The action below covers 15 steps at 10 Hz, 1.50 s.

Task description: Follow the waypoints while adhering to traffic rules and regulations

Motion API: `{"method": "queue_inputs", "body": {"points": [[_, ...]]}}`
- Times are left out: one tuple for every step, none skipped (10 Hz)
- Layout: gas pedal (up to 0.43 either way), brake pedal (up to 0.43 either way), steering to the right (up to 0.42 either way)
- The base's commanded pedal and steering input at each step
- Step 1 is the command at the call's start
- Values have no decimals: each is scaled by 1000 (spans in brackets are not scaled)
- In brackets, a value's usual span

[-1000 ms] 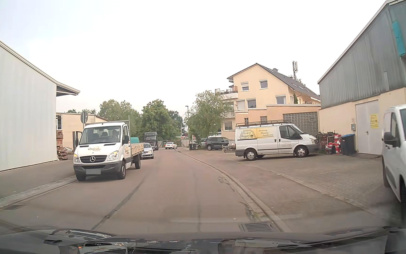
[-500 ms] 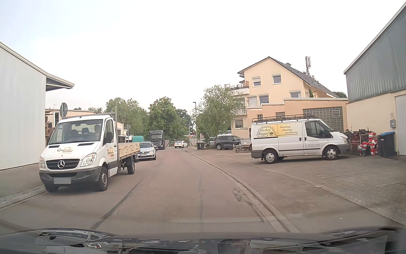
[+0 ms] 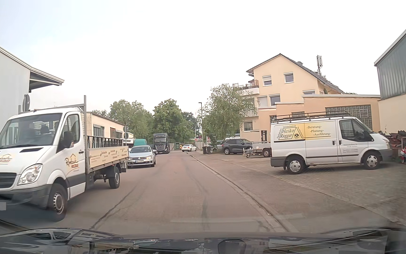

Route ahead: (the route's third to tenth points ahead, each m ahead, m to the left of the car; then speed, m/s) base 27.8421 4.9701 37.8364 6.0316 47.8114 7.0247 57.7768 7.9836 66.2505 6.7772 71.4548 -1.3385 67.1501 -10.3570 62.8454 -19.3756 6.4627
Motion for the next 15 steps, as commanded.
{"method": "queue_inputs", "body": {"points": [[98, 0, -26], [98, 0, -26], [98, 0, -25], [98, 0, -25], [98, 0, -27], [118, 0, -30], [130, 0, -34], [130, 0, -37], [130, 0, -44], [150, 0, -50], [150, 0, -51], [150, 0, -50], [150, 0, -49], [157, 0, -49], [169, 0, -49]]}}
